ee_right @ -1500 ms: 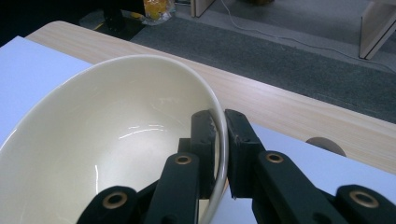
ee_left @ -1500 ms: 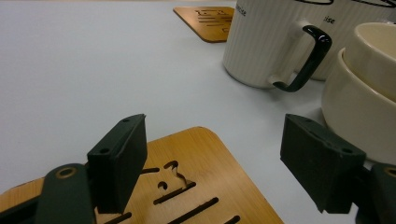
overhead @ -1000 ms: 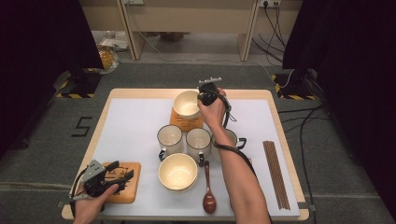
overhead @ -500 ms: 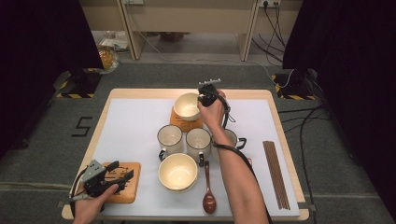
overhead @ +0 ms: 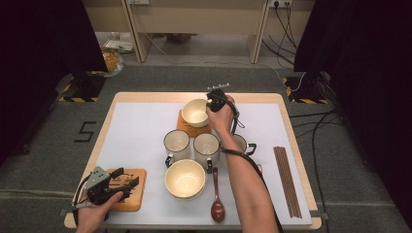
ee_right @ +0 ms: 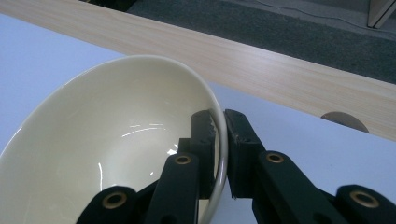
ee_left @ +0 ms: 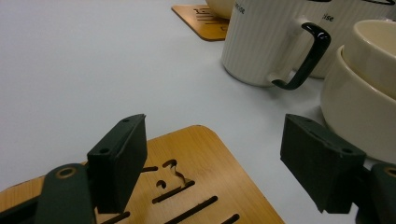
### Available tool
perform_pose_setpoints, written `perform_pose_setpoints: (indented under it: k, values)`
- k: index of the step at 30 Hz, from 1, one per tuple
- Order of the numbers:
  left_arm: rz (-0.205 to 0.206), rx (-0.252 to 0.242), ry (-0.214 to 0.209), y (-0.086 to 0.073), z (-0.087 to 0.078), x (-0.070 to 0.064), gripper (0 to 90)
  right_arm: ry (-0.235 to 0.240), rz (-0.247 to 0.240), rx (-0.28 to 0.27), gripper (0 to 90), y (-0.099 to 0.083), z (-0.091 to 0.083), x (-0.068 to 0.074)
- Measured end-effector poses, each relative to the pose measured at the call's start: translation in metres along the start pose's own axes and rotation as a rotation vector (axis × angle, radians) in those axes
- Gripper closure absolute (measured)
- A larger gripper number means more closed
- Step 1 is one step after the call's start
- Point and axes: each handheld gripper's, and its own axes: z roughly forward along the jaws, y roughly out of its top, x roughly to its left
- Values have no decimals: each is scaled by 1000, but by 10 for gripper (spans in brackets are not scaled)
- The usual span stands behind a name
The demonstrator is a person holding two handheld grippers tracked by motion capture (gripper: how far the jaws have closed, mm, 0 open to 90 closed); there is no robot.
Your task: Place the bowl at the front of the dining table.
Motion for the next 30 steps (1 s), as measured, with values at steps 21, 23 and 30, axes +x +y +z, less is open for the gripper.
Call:
perform_pose_setpoints:
  k: [21,23,30]
  values:
    - [0,-1,-3,0,0,0,226,6,-5,47,830,0,8,-4]
    - [1,-1,-2,0,0,0,226,3,0,58,831,0,8,-4]
    - [3,1,-3,0,1,-1,225,-2,-11,69,829,0,9,-5]
